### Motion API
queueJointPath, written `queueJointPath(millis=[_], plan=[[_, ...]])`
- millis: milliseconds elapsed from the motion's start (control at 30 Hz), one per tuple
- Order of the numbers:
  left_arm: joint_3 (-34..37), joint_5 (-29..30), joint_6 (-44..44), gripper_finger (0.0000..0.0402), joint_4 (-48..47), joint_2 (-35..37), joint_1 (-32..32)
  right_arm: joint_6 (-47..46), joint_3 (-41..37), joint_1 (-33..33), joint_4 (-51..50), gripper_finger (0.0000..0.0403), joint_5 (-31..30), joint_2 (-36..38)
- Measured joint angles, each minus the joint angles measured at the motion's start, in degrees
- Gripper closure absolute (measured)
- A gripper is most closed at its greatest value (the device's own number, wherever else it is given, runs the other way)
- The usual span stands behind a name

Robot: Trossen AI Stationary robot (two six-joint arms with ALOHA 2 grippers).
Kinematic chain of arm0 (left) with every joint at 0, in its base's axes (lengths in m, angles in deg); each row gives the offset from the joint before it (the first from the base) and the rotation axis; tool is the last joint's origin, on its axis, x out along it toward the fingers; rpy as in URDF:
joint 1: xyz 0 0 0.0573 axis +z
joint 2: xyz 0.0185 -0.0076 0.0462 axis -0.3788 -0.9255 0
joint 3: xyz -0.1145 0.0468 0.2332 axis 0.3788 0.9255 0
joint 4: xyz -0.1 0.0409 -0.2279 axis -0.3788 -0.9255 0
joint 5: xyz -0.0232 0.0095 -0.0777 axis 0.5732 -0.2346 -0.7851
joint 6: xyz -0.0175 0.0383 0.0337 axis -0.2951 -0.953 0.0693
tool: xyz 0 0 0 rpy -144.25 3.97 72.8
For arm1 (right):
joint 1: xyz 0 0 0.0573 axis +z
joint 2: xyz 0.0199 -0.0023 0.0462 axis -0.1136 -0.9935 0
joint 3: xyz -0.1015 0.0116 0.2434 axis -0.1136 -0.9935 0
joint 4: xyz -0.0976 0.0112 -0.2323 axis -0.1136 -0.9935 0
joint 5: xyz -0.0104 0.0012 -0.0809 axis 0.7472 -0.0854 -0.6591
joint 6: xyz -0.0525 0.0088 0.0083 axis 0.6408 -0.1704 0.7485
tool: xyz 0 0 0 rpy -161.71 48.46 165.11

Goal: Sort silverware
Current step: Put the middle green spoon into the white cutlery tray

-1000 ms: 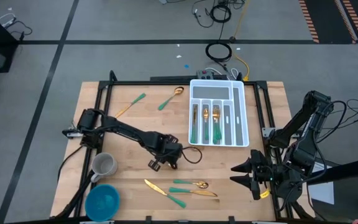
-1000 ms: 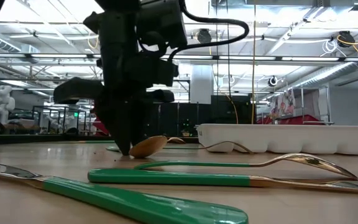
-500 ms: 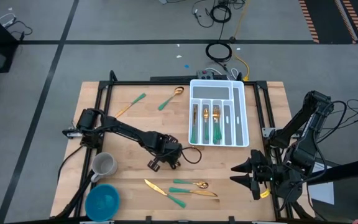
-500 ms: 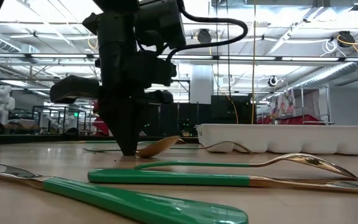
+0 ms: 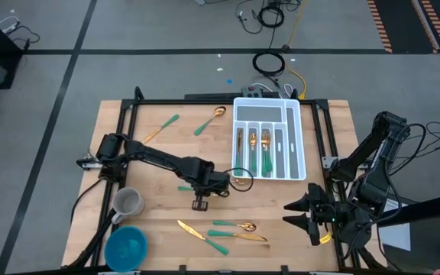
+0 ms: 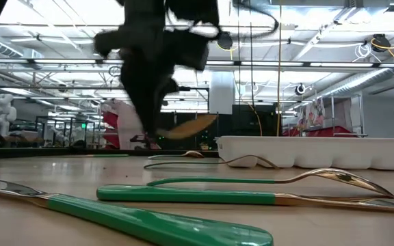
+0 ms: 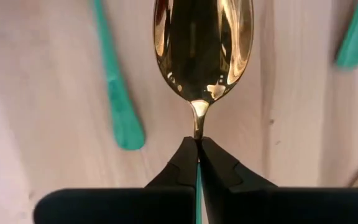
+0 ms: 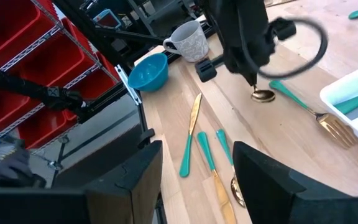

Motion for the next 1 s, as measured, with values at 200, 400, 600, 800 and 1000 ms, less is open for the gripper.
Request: queueJointPath(millis=[200, 400, 600, 800, 1000], plan=[[-9.57, 7.04, 15.76, 0.0398, -3.21, 0.11, 1.73, 0.94, 0.00, 0.00, -0.07, 0.0213, -0.25, 0.00], [-16.80, 13.25, 28.92, 0.0398, 0.78, 0.13, 6.83, 2.57, 0.00, 0.00, -0.07, 0.0213, -0.39, 0.00], [-18.25, 15.77, 40.72, 0.0398, 13.66, 0.22, 14.20, 3.04, 0.00, 0.00, -0.07, 0.0213, -0.50, 0.00], [-18.32, 21.14, 50.64, 0.0398, 27.33, -1.31, 19.61, 3.04, 0.00, 0.01, -0.09, 0.0213, -0.50, 0.00], [-18.32, 21.07, 59.02, 0.0398, 30.71, -4.91, 21.64, 4.21, -0.02, 0.00, -0.04, 0.0213, -0.48, -0.02]])
